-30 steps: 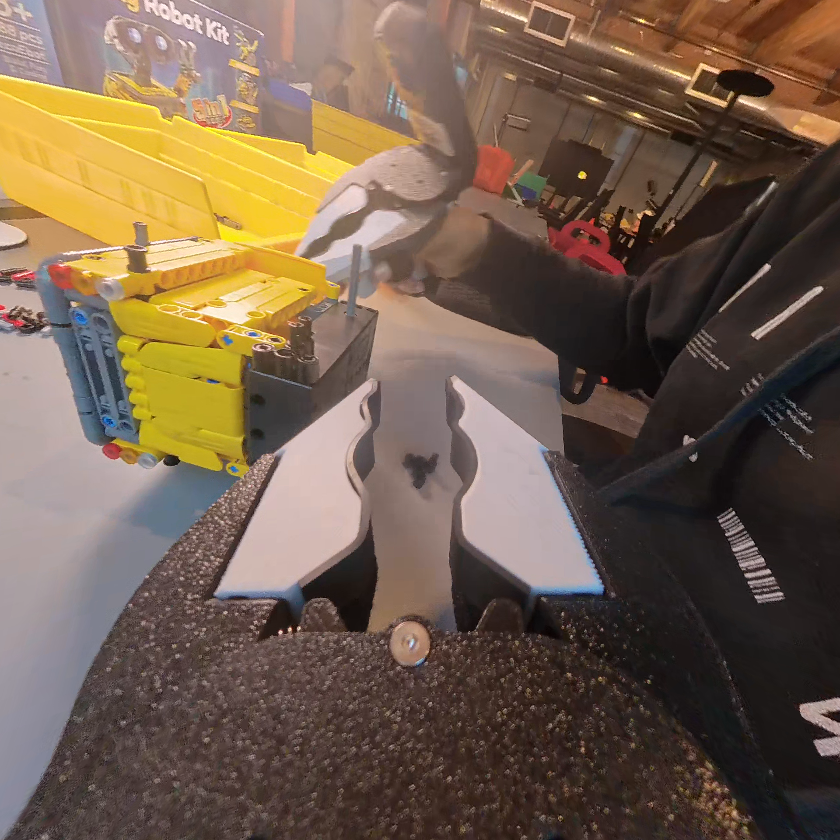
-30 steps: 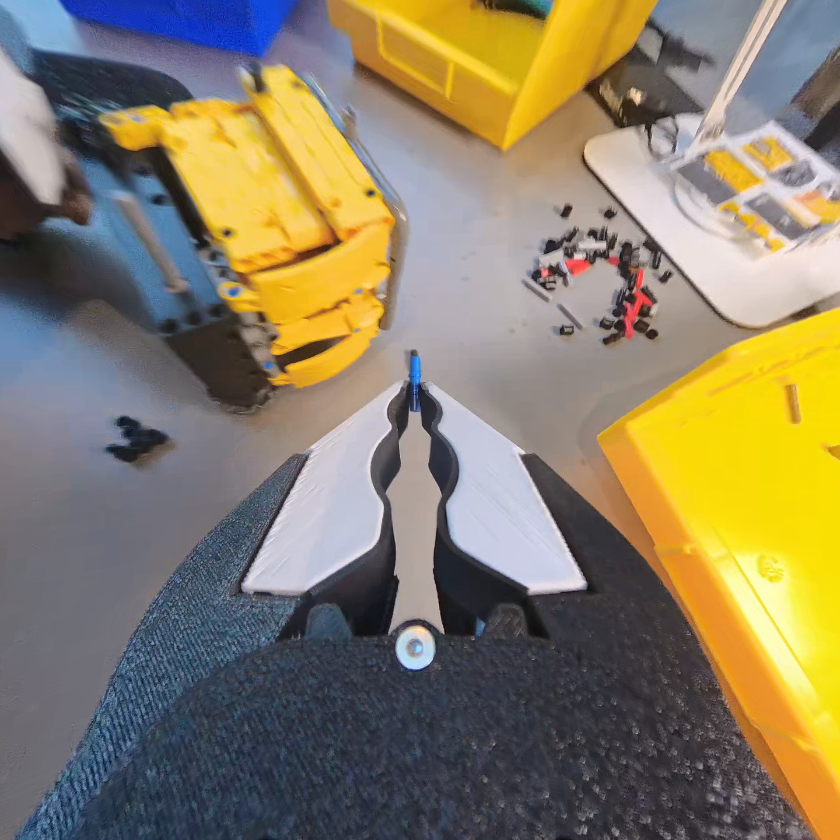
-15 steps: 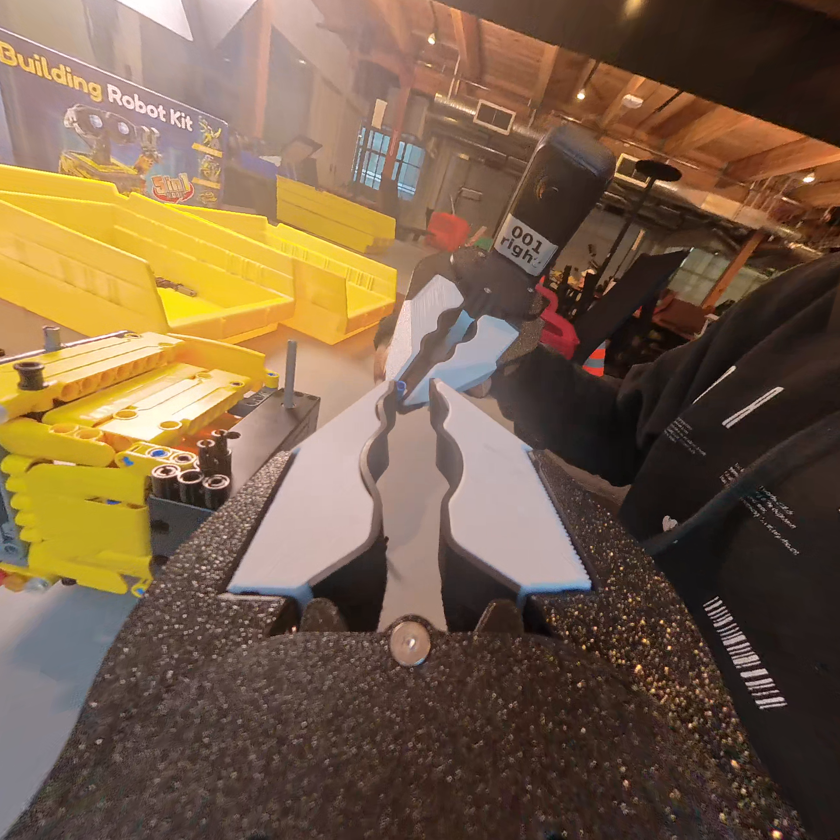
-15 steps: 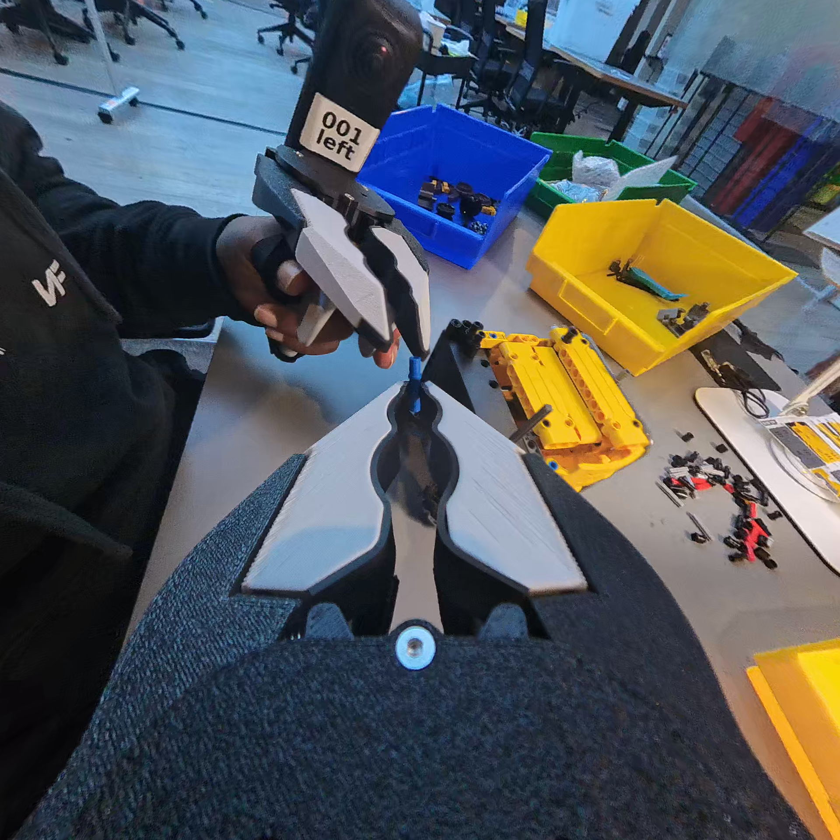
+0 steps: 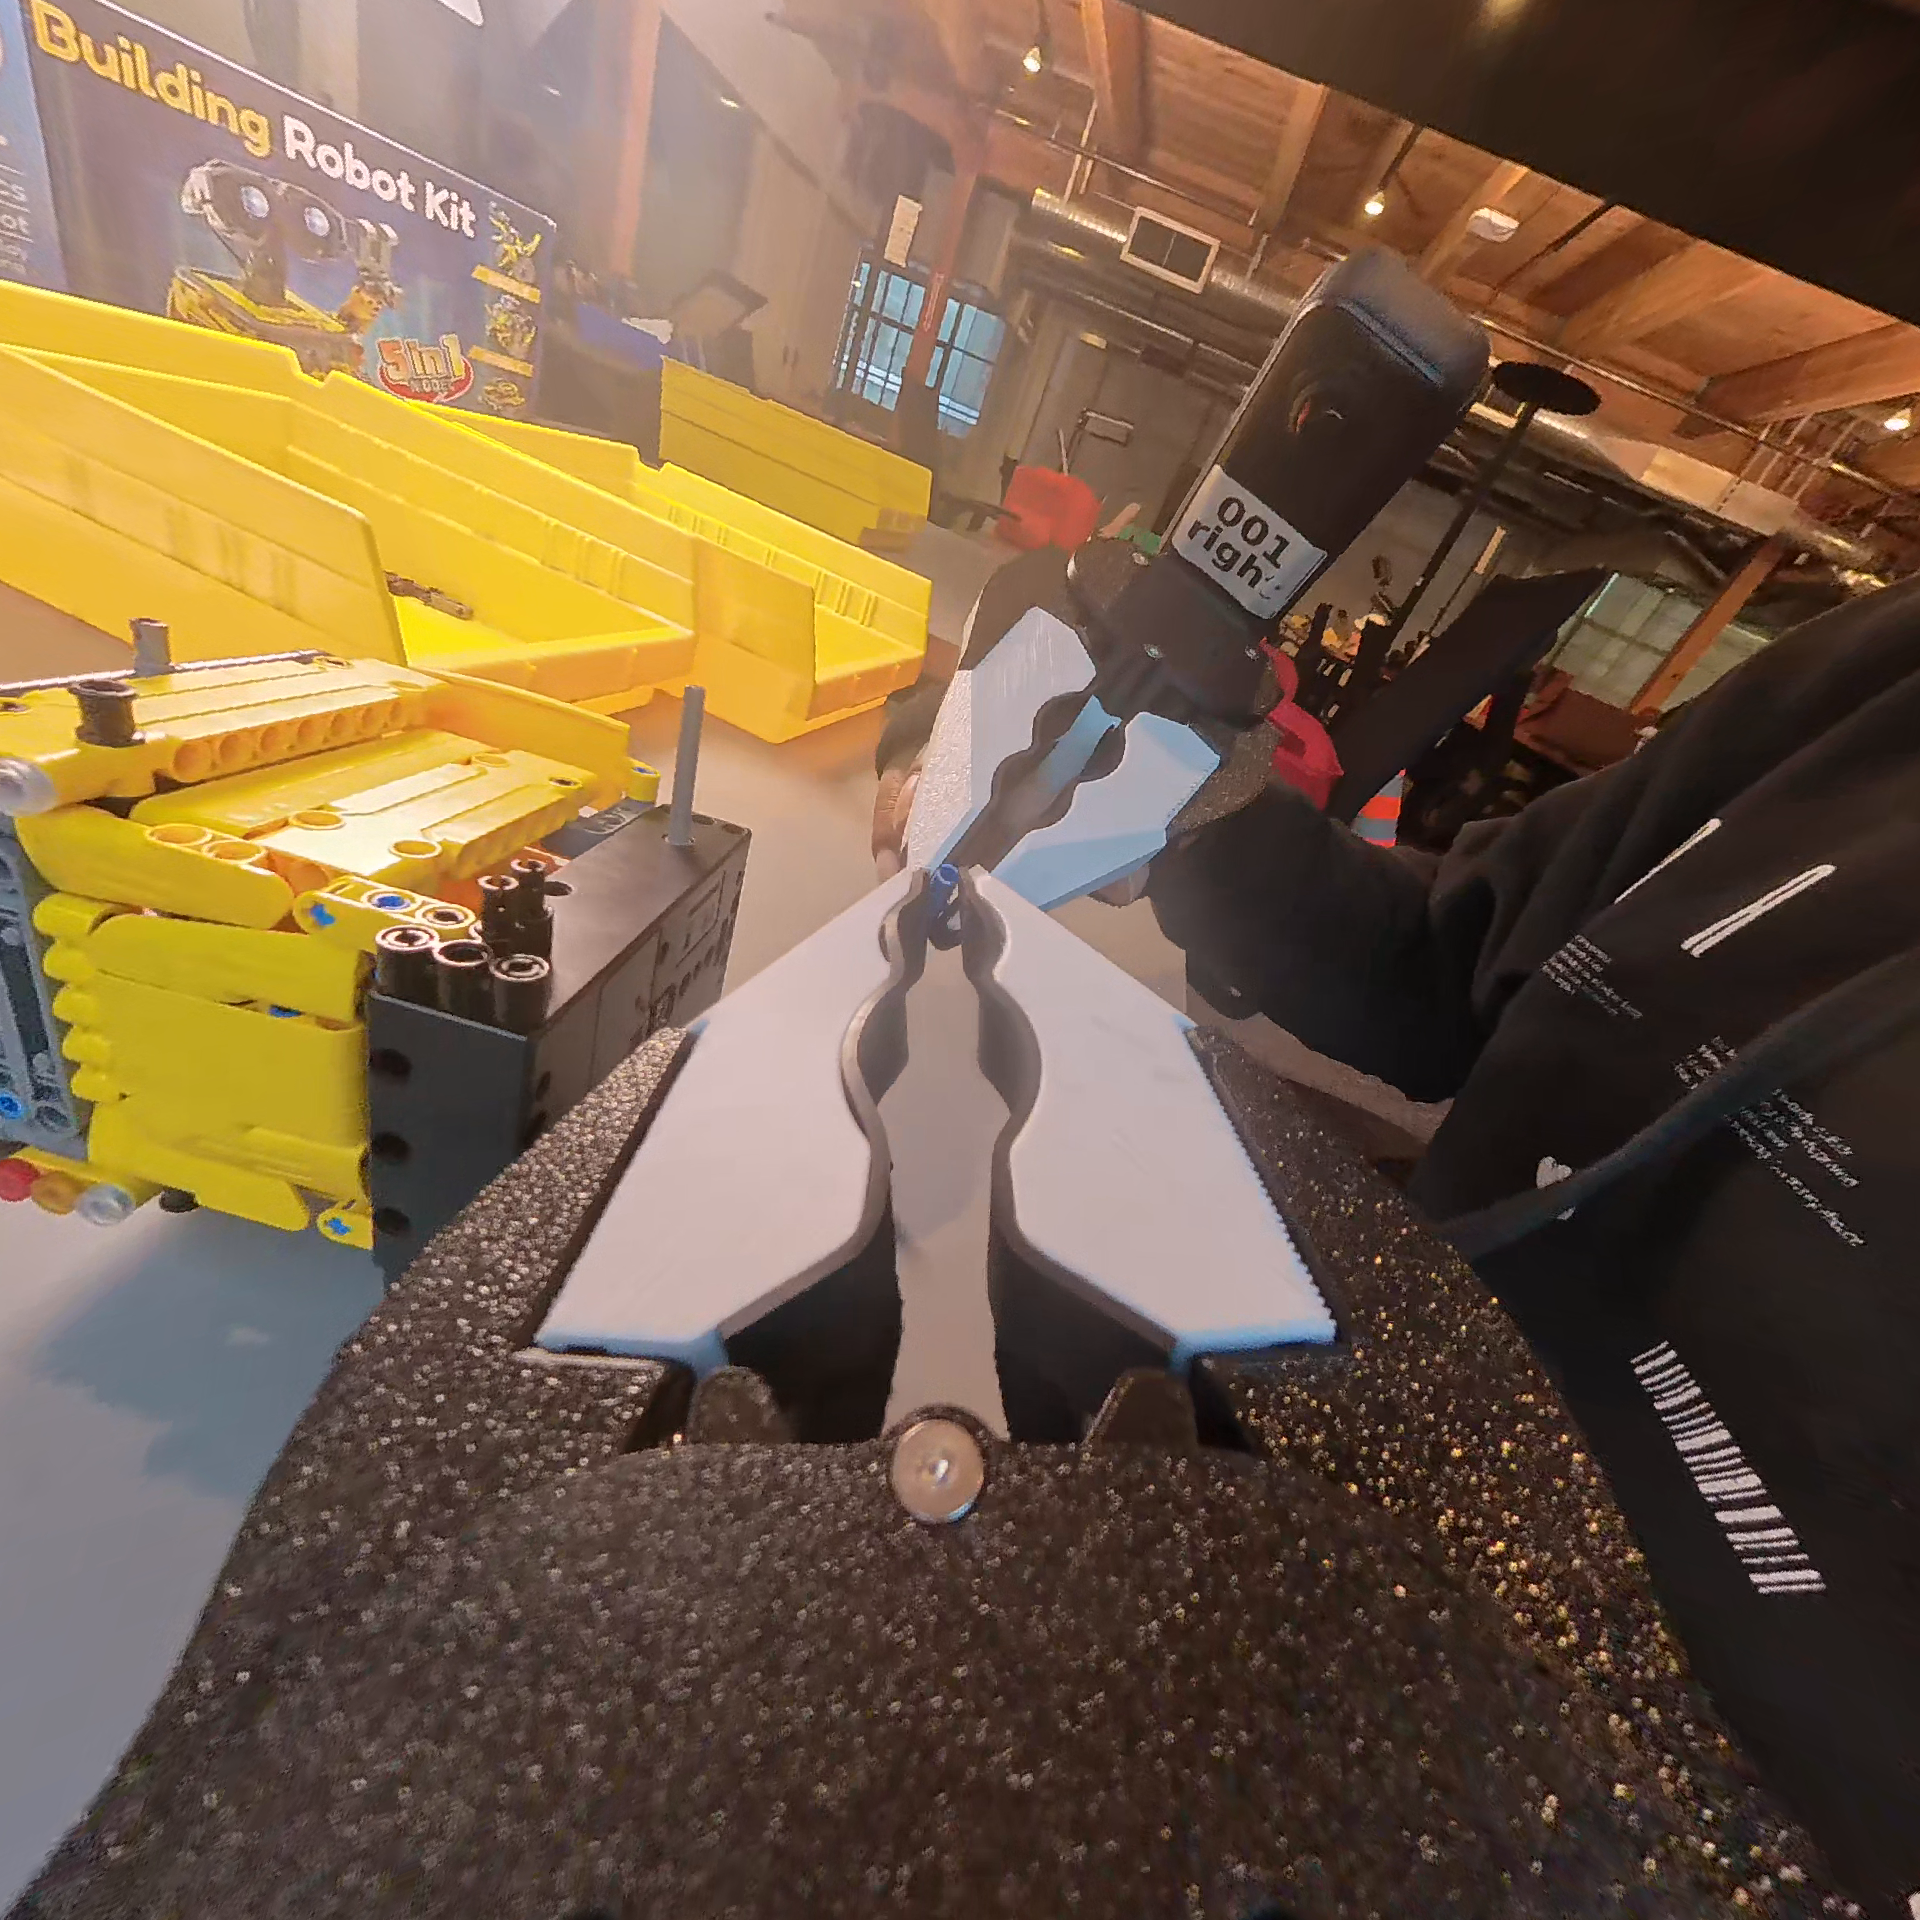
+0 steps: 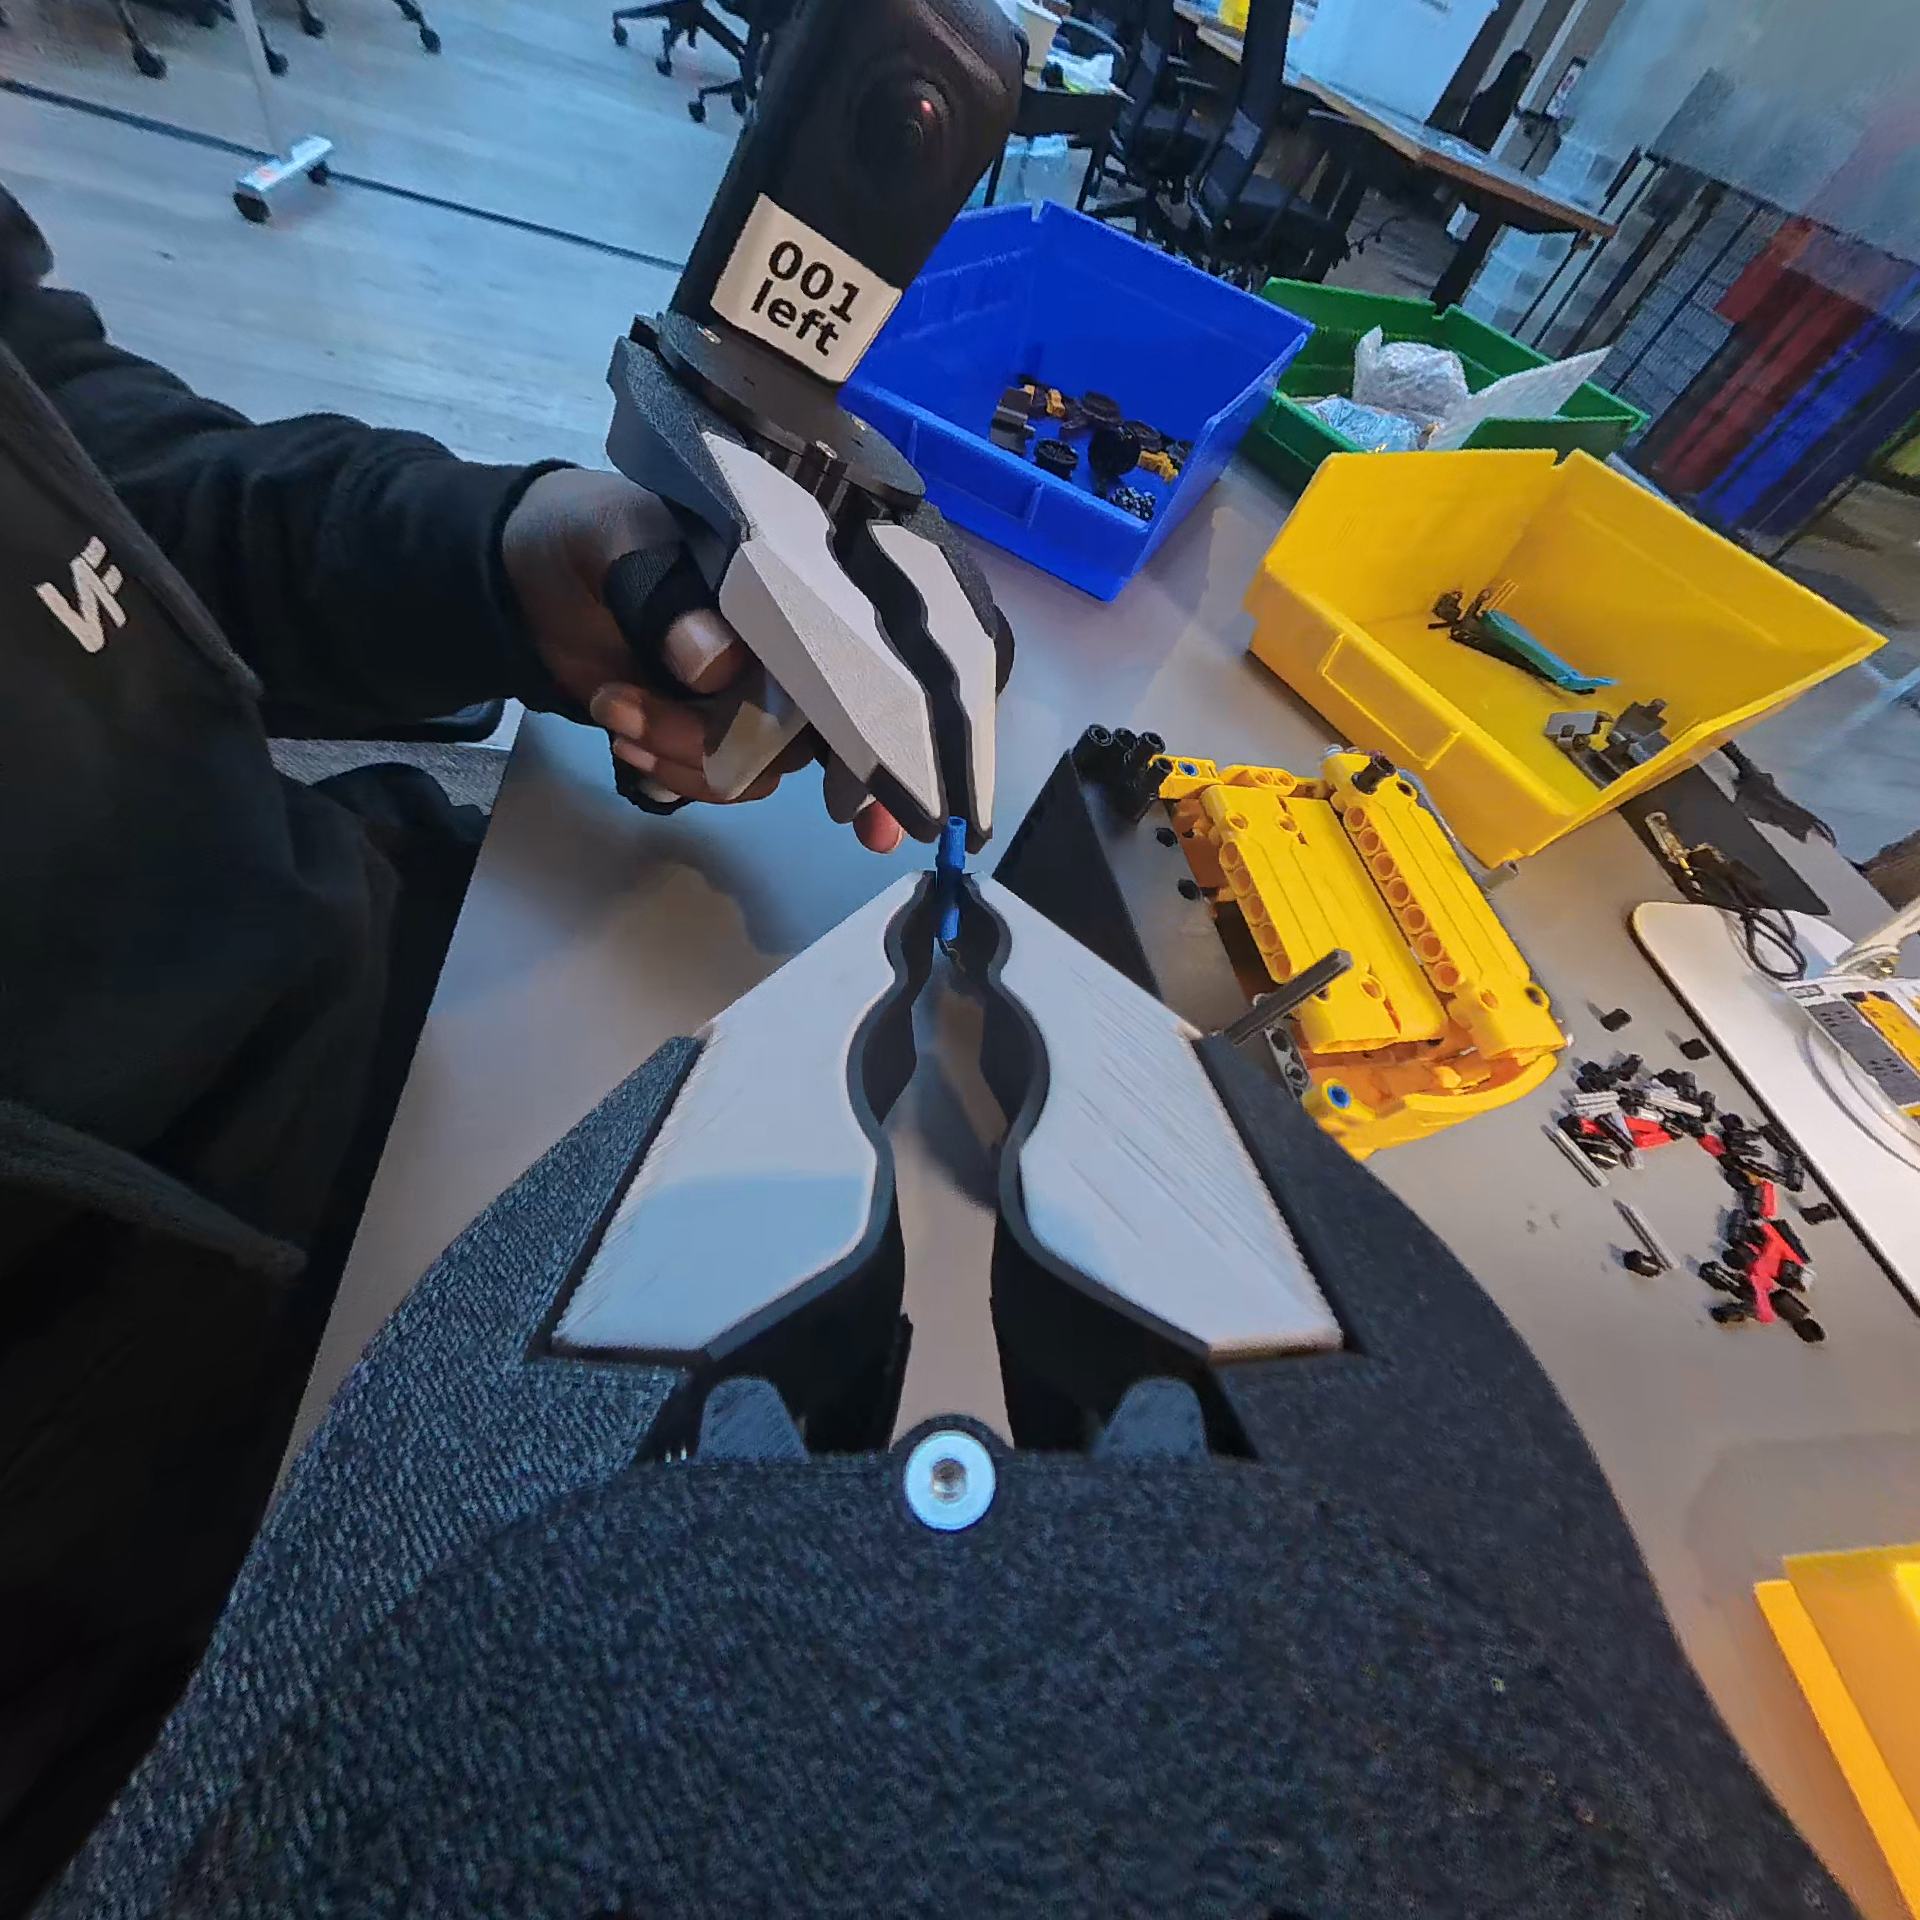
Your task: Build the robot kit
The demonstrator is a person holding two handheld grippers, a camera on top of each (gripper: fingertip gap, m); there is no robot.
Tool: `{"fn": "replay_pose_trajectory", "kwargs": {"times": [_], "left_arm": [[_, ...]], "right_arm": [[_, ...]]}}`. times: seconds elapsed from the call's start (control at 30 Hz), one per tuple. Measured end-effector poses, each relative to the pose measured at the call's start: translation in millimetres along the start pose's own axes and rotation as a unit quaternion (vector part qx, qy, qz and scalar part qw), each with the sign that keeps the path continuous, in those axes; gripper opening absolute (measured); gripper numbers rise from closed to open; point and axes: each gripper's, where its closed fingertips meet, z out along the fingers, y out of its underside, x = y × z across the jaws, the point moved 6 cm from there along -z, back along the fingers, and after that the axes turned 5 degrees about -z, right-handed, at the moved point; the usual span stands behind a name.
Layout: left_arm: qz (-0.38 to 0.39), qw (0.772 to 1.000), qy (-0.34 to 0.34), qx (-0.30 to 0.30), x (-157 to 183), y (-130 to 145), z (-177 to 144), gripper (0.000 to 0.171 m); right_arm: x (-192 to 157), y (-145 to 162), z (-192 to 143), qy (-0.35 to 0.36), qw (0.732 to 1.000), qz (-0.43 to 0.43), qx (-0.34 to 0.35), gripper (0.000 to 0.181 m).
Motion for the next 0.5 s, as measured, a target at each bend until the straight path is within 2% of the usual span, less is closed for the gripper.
{"fn": "replay_pose_trajectory", "kwargs": {"times": [0.5], "left_arm": [[0.027,0.996,-0.044,-0.079,-12.6,17.4,7.5,0.001]], "right_arm": [[-6.2,26.4,8.1,0.003,0.999,0.001,-0.036,0.006]]}}
